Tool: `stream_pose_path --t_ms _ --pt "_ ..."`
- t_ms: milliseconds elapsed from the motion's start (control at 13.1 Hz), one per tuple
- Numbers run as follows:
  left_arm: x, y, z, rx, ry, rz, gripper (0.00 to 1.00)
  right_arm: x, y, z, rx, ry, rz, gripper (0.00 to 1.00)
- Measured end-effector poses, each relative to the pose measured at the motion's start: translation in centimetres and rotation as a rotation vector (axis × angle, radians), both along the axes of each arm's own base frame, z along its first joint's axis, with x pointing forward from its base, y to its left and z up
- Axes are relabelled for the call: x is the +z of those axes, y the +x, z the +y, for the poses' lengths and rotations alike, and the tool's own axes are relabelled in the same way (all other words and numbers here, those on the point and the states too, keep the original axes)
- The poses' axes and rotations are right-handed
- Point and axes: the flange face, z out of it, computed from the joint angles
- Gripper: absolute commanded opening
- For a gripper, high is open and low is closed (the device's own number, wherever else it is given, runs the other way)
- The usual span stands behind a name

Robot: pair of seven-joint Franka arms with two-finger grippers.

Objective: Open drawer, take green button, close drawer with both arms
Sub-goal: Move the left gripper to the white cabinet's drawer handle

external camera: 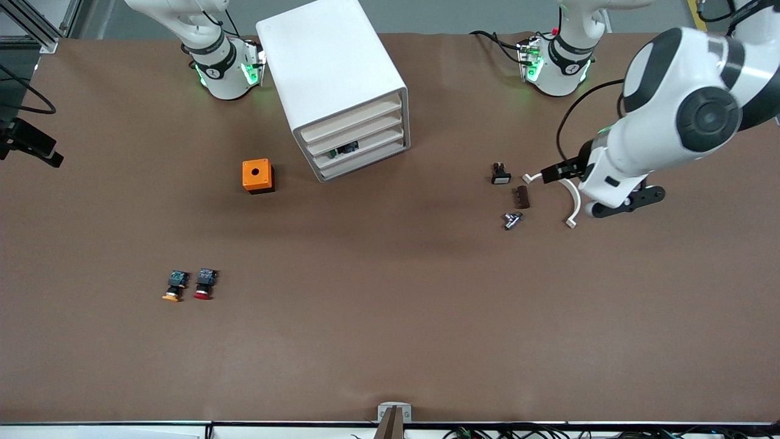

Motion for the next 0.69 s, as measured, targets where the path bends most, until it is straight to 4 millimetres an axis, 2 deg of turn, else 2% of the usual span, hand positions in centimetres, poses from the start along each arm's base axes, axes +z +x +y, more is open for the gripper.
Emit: stream_pose_path --t_ms 305,534,686 --pt "-5.7 0.1 -6.8 0.209 0.107 0.075 1.0 0.0 0.0 0.0 0.0 0.0 0.0 1.0" --pt "-11.3 -0.2 -12.5 0.333 0.197 0.13 1.0 0.0 0.0 -0.1 -0.001 -0.002 -0.002 1.0" --pt "-14.2 -0.5 -15.2 0.429 0.23 0.159 1.0 0.0 0.0 -0.2 -0.003 -0.002 -0.002 1.0"
